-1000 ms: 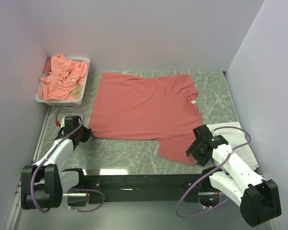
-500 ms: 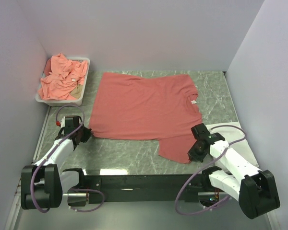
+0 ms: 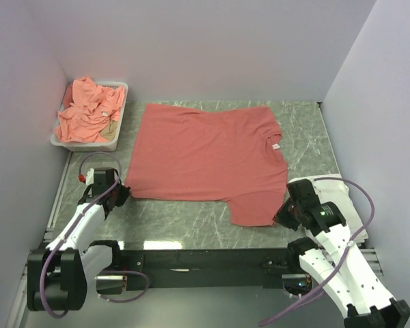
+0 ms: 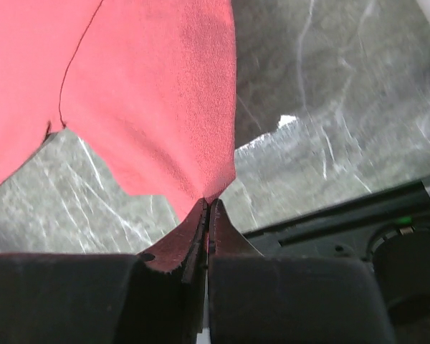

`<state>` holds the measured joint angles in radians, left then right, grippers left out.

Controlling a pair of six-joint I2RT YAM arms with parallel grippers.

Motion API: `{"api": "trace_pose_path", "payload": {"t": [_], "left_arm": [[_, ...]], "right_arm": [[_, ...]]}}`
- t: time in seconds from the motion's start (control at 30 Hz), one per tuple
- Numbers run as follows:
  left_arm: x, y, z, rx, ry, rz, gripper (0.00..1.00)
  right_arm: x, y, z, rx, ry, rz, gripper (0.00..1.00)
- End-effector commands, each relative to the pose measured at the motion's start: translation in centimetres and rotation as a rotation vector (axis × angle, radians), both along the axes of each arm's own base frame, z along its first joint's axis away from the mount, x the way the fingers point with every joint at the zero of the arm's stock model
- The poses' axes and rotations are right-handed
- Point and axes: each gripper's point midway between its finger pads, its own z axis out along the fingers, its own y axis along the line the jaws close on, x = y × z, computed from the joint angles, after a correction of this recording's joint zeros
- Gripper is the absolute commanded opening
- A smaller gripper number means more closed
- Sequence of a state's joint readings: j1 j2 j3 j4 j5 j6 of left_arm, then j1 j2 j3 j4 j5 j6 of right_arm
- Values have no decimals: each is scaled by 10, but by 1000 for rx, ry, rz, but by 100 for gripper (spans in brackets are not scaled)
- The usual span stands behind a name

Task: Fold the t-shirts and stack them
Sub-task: Fold the tshirt

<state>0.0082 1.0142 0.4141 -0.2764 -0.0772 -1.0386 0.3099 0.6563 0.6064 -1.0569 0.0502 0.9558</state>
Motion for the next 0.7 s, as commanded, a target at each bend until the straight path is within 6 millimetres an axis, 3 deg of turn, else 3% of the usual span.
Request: {"api": "trace_pose_path", "payload": {"t": [0.0,0.2,0.33,0.47,0.5,0.53,0.57,0.6,0.63,0.67], "left_arm": [[-10,9,7,41,4,40,1],[-13,20,34,87,-51,81,1],[0,17,35,71,-65,63,1],[25,8,40,31,-55,42,0],[37,7,48,20,-76,47,0],[45,7,42,14,-51,52,1],[51,7,42,11,-42,53,1],[64,7,53,10,-59,54,0],[69,8,44,17,-19,61,1],[75,2,44,21,-11,41,0]], "right_arm": [[-12,-1,18,10,-13,26,0],[-12,-3,37,6,-65,45,0],[10,-3,50,-22,-142,61,0],[58,11,69,-36,-226,131,0],[78,18,77,-33,-282,152,0],[91,18,69,-56,-254,150,0],[103,21,74,-63,-269,149,0],[121,26,80,-62,-310,152,0],[132,27,67,-86,-272,153,0],[142,29,70,-92,-280,151,0]]}}
